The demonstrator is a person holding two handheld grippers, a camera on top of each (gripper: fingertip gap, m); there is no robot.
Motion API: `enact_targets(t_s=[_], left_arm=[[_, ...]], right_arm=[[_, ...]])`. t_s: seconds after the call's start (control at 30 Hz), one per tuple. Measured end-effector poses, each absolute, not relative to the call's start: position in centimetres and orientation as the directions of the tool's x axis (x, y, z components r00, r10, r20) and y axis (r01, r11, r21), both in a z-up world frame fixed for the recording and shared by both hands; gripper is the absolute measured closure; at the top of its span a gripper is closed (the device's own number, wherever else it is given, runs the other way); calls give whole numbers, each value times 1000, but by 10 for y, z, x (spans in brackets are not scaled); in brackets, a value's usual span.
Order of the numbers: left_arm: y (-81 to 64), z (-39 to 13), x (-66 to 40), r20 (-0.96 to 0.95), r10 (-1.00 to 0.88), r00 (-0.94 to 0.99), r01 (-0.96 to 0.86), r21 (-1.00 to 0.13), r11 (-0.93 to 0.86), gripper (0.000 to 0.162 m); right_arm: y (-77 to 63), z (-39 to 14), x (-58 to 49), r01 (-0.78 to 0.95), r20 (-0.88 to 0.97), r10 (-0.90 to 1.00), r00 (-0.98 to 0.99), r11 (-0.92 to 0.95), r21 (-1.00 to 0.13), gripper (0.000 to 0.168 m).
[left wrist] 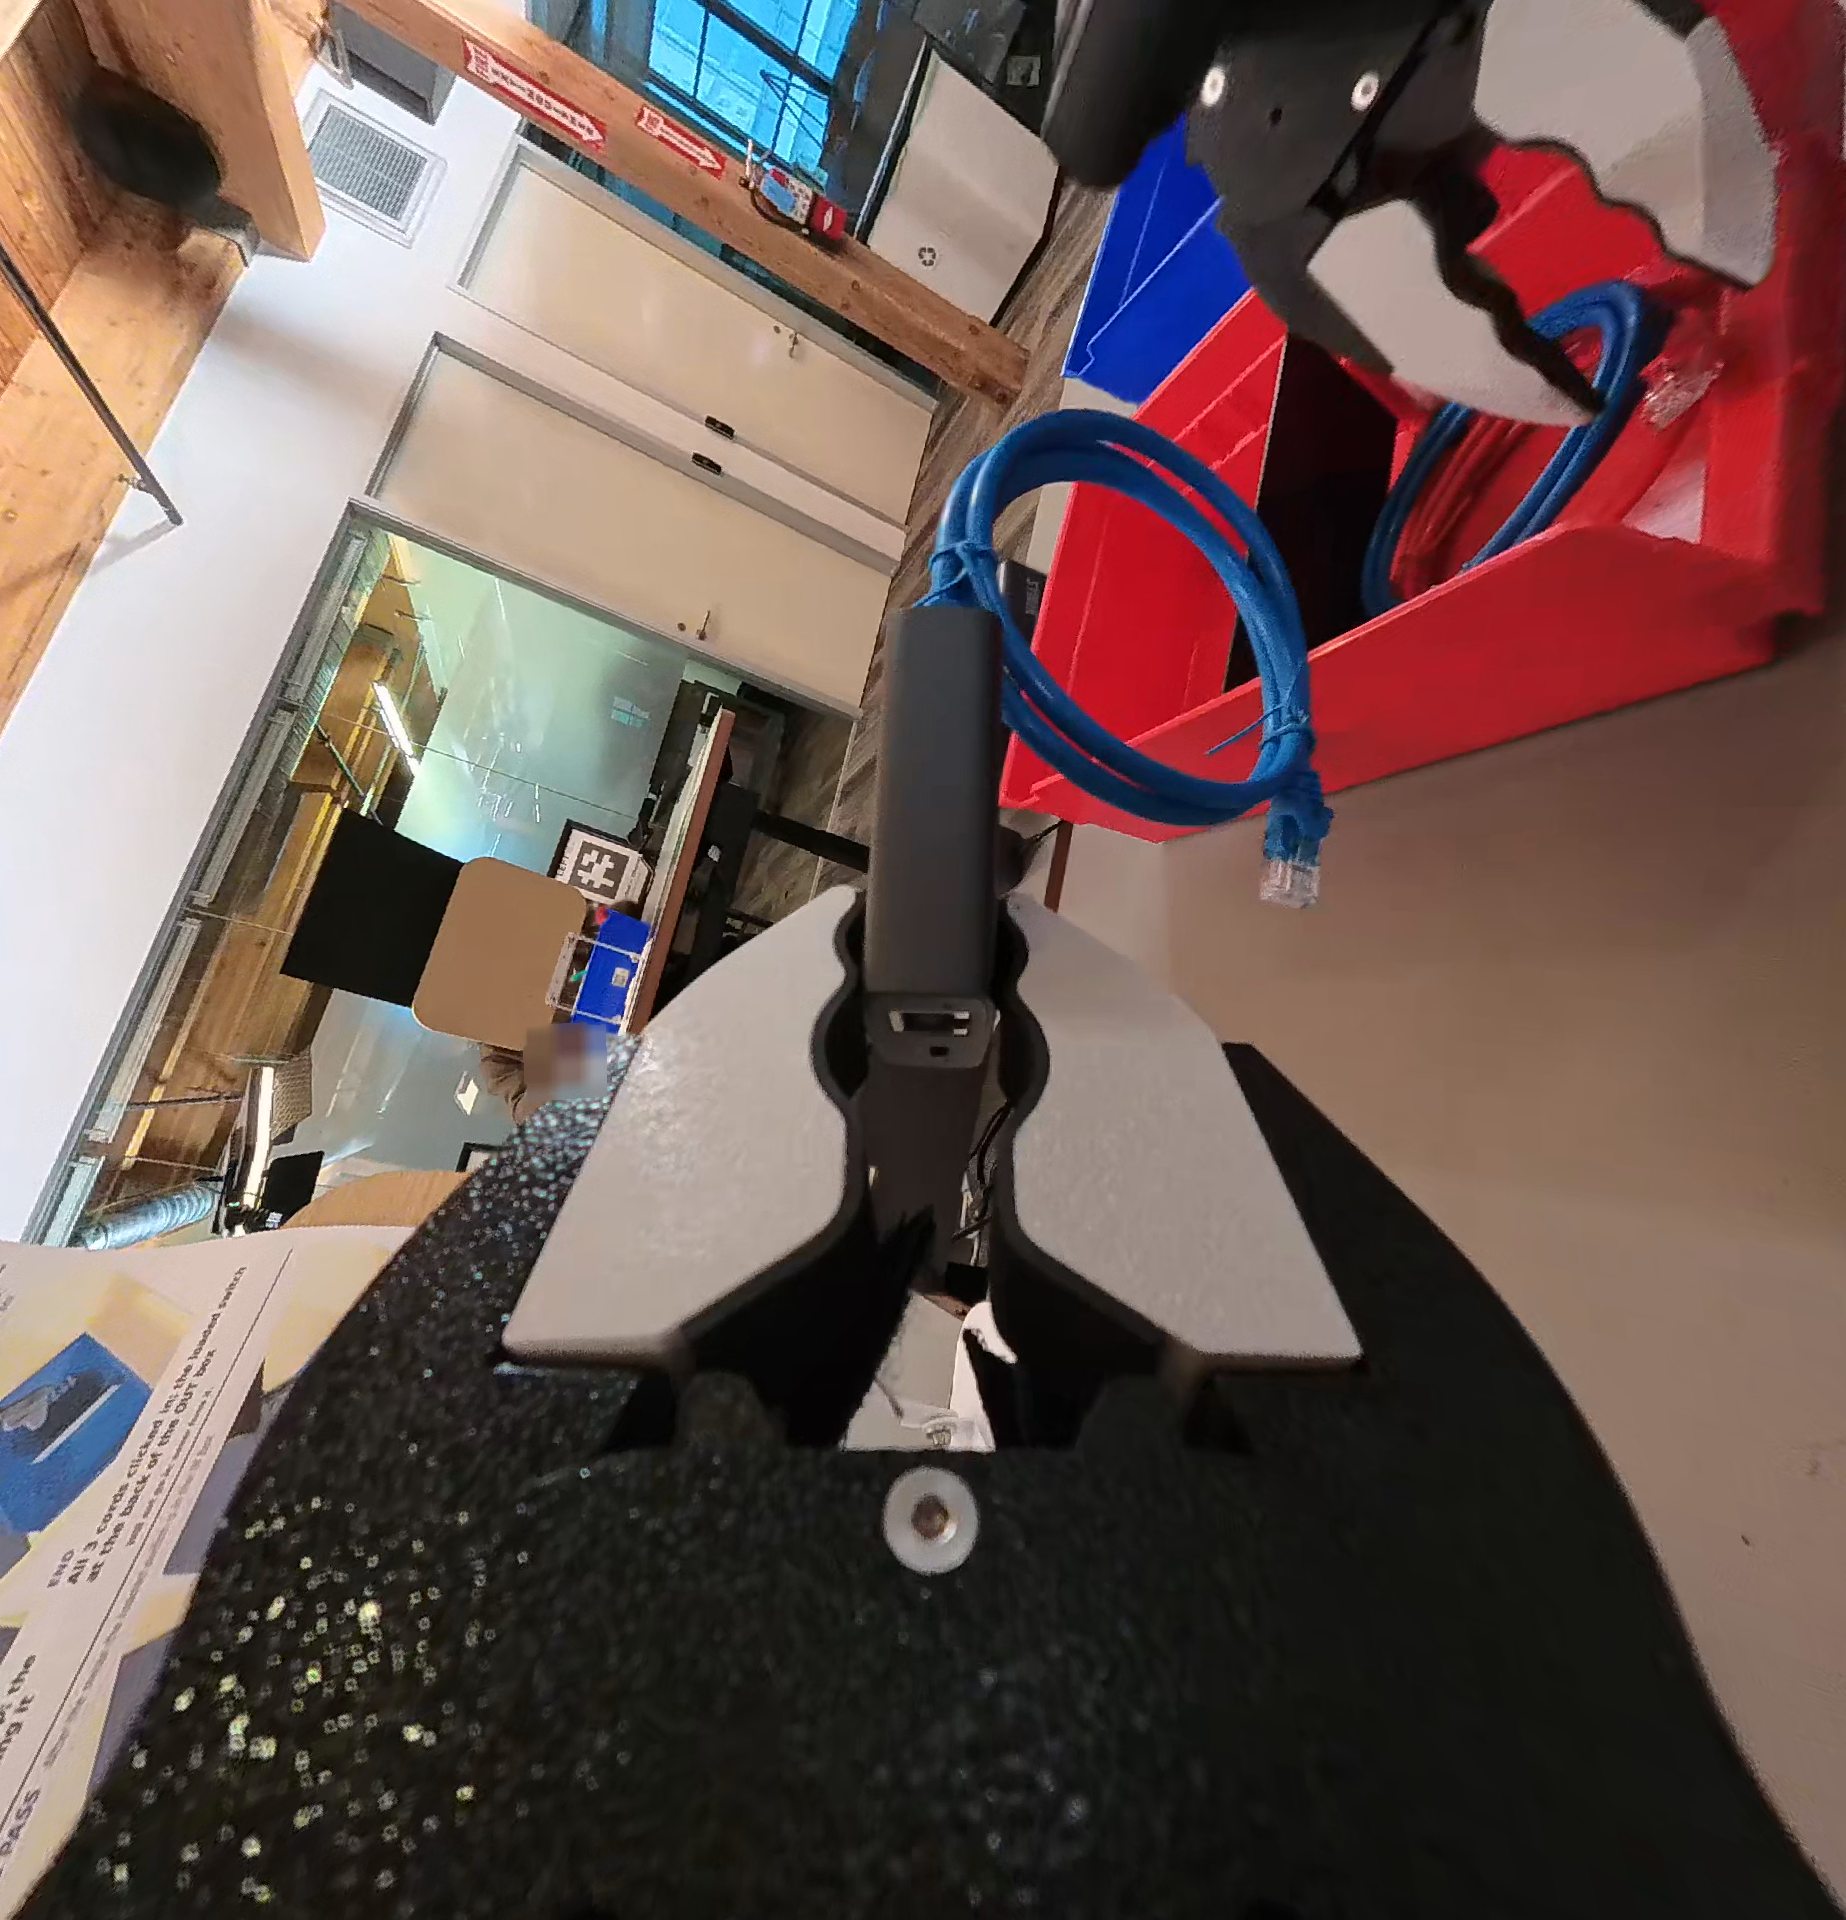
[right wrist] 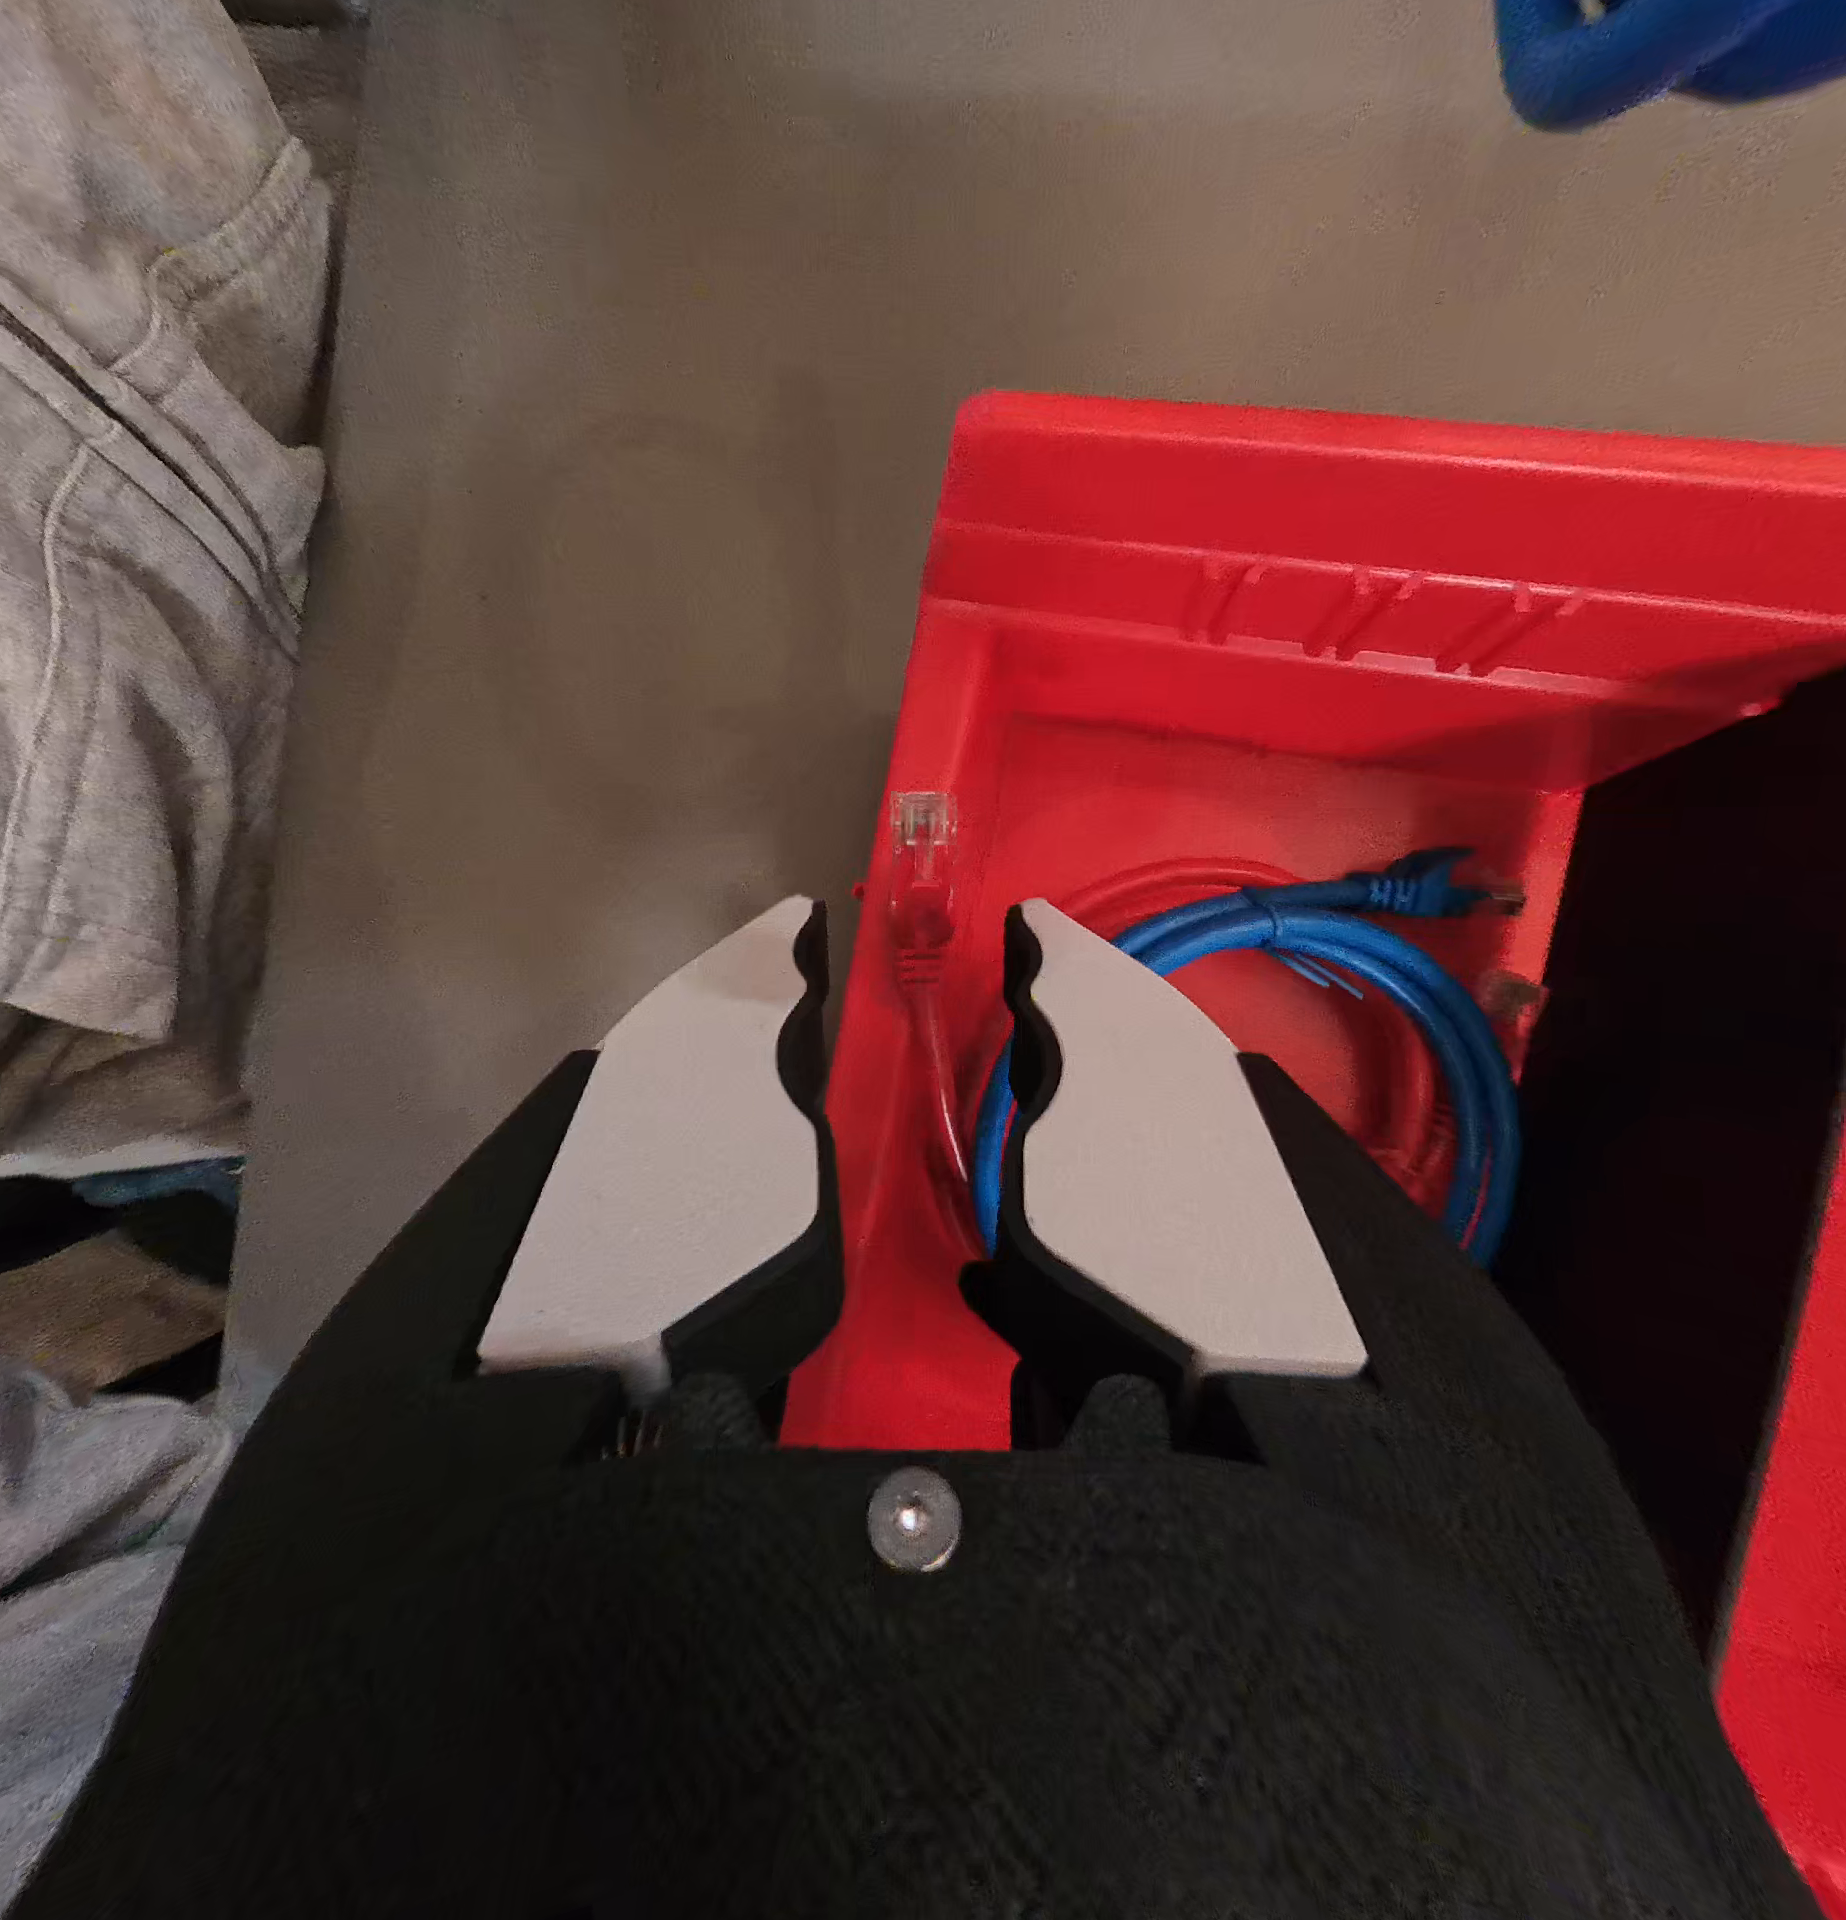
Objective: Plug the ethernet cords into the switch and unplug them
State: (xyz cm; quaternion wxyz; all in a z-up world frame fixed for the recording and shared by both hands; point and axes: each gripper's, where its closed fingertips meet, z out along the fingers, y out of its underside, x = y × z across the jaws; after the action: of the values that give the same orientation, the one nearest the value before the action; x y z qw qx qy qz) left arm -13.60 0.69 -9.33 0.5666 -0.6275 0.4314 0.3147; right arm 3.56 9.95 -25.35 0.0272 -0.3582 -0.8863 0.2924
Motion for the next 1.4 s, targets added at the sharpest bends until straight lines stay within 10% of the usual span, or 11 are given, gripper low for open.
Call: enact_targets(t_s=[0.27, 0.77, 1.4], left_arm=[[9, -98, -136, -887, -199, 416, -905, -426, 5, 141], [29, -93, -150, -961, -11, 277, -958, -275, -83, 142], [32, -92, -106, -954, -39, 298, -950, -301, 86, 141]], right_arm=[[102, -267, 35, 637, -186, 625, -758, 650, -413, 158], [121, -130, 2, 501, 323, 748, -579, 640, -583, 158], [69, -109, -12, 448, 316, 696, -645, 680, -581, 158]])
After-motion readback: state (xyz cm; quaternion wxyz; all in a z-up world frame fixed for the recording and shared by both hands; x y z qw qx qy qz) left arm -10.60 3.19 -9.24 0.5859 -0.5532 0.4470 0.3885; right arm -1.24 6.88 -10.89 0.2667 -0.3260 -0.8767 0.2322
